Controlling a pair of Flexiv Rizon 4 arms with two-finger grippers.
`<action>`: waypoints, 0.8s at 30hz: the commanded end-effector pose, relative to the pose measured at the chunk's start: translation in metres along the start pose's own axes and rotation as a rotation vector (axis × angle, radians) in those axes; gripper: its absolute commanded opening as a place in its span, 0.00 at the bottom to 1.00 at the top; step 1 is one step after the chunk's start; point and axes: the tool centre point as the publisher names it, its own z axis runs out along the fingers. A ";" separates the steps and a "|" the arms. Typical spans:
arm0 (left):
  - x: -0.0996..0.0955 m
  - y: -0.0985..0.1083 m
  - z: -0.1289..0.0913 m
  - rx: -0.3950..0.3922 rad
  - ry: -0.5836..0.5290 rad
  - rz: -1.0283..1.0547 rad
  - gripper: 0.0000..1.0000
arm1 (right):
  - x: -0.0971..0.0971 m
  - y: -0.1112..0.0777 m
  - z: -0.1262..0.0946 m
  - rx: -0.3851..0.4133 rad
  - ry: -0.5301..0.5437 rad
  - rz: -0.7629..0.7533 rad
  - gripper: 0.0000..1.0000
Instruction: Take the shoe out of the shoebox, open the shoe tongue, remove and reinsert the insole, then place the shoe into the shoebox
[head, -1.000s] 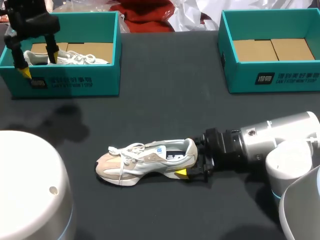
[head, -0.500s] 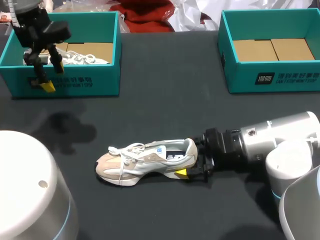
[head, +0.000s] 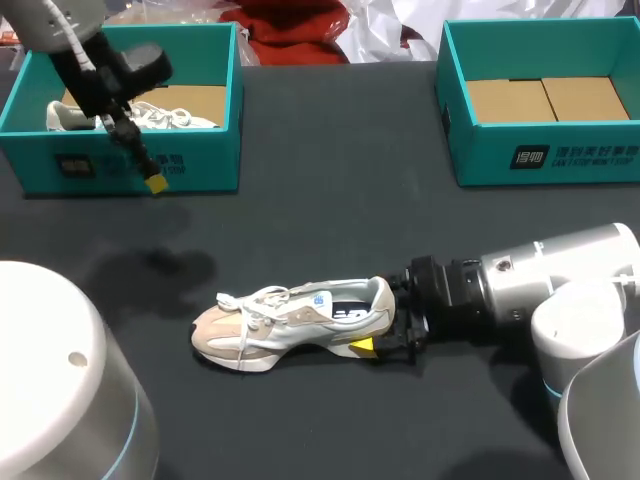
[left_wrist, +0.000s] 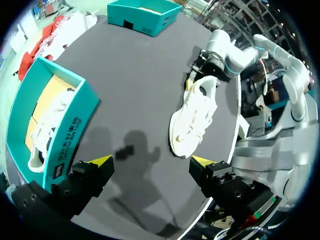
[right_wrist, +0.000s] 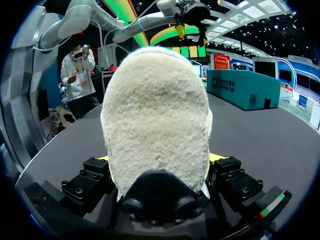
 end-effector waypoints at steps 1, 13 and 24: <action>0.022 -0.005 0.016 -0.032 -0.189 -0.256 1.00 | 0.000 0.001 0.002 0.003 -0.002 0.000 0.00; 0.035 -0.010 0.024 -0.110 -0.235 -0.179 1.00 | 0.000 0.001 0.002 0.003 -0.002 0.000 0.00; 0.043 -0.011 0.025 -0.104 -0.239 -0.233 1.00 | 0.000 0.001 0.002 0.003 -0.002 0.000 0.00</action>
